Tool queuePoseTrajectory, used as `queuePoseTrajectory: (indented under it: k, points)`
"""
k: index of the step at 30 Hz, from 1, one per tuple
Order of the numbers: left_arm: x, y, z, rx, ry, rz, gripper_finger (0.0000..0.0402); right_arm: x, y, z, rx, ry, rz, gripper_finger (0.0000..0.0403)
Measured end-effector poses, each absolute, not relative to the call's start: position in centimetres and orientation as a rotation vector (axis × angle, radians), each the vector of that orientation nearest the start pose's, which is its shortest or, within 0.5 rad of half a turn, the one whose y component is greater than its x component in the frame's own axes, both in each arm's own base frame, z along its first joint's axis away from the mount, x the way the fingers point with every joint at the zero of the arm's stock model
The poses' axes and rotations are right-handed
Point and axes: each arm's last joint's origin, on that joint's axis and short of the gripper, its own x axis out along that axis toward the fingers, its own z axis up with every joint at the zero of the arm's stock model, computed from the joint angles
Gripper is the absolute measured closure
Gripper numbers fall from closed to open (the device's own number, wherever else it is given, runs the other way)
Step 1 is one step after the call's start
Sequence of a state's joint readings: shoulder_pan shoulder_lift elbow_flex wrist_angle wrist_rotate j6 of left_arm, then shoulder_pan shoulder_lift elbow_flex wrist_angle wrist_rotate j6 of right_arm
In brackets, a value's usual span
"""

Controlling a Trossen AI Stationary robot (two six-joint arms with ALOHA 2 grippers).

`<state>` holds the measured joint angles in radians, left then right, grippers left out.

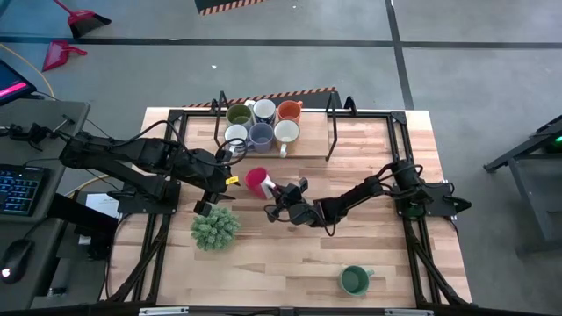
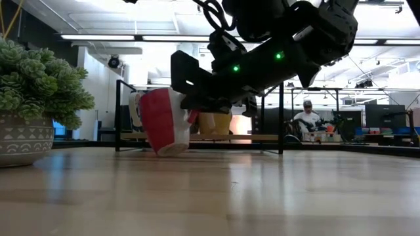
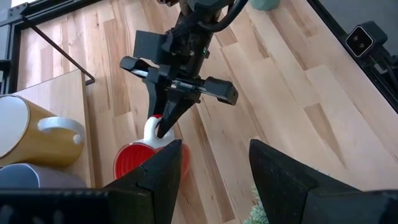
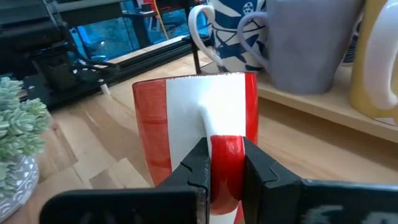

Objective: Place coffee mugs
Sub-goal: Put the red mug on the shelf

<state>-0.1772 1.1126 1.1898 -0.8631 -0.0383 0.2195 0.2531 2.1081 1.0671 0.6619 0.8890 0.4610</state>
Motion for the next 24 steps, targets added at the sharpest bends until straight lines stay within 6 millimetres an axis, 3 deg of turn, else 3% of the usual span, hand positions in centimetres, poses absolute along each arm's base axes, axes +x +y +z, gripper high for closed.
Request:
queuePoseTrajectory:
  k: [15, 24]
  points:
    - [20.8, -3.6, 35.1, 0.311, 0.763, -0.221, 0.0225, 41.3, 7.1, 10.5, 0.222, 0.054, -0.646, 0.0383]
    - [20.8, -3.6, 35.1, 0.311, 0.763, -0.221, 0.0225, 41.8, 5.0, 11.0, 0.202, 0.030, -0.610, 0.0383]
